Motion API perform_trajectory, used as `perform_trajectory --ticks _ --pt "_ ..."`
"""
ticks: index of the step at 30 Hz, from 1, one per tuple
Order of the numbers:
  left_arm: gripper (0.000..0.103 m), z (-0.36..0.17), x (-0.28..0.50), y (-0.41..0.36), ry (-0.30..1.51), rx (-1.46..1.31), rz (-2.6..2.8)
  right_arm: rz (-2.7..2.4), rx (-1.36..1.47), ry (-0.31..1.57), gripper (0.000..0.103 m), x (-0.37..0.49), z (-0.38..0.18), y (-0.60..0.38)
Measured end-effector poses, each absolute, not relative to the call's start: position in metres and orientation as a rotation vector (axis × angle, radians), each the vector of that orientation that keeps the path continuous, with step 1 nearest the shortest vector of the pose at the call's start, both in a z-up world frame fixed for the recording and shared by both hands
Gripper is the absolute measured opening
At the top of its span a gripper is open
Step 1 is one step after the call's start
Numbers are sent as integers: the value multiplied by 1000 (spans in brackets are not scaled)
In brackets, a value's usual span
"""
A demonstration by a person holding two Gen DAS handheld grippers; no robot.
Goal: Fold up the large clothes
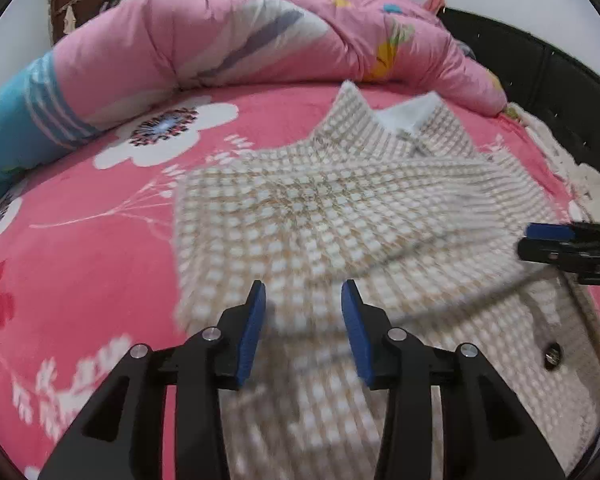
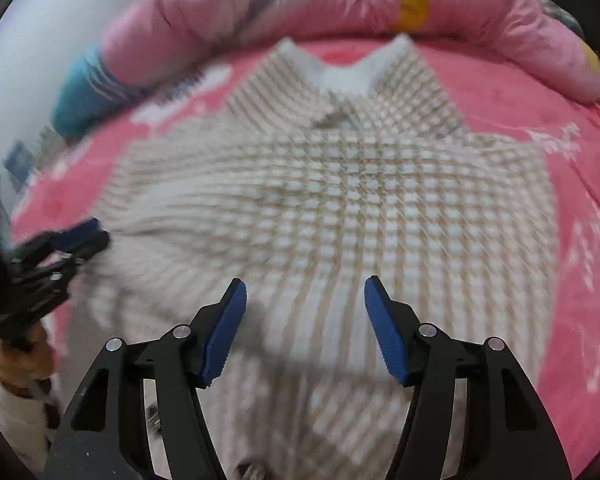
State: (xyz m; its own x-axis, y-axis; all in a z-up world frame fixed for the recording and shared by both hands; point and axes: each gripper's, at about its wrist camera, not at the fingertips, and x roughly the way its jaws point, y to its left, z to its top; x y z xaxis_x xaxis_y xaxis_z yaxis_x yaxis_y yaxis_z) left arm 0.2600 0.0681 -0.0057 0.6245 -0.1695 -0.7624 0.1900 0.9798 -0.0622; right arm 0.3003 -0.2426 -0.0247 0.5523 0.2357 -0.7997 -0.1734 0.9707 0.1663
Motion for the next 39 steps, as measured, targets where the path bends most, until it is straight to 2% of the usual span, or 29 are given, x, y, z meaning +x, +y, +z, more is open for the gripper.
perform_trajectory --ticks 1,4,6,9,15,18,21,31,39 --pt "43 -2 248 70 875 20 -206 220 80 943 72 282 -21 -248" --pt "54 4 212 70 878 -6 -232 205 131 935 80 231 -23 -262" --pt "66 4 185 66 881 -13 -242 201 162 943 82 202 -29 -271" --pt "76 1 144 55 878 -9 -246 173 182 949 82 156 -34 -275" --pt "90 -23 94 37 901 31 -206 128 88 910 95 108 -44 -252" --pt "91 -50 92 35 958 48 -174 108 50 962 95 110 -68 -245" --pt "94 -59 87 33 917 73 -162 71 0 1009 95 114 -94 -242" --pt "96 -60 85 35 916 36 -126 37 5 947 95 91 -94 -242" --pt "97 -61 82 36 921 11 -116 33 31 991 95 78 -94 -239"
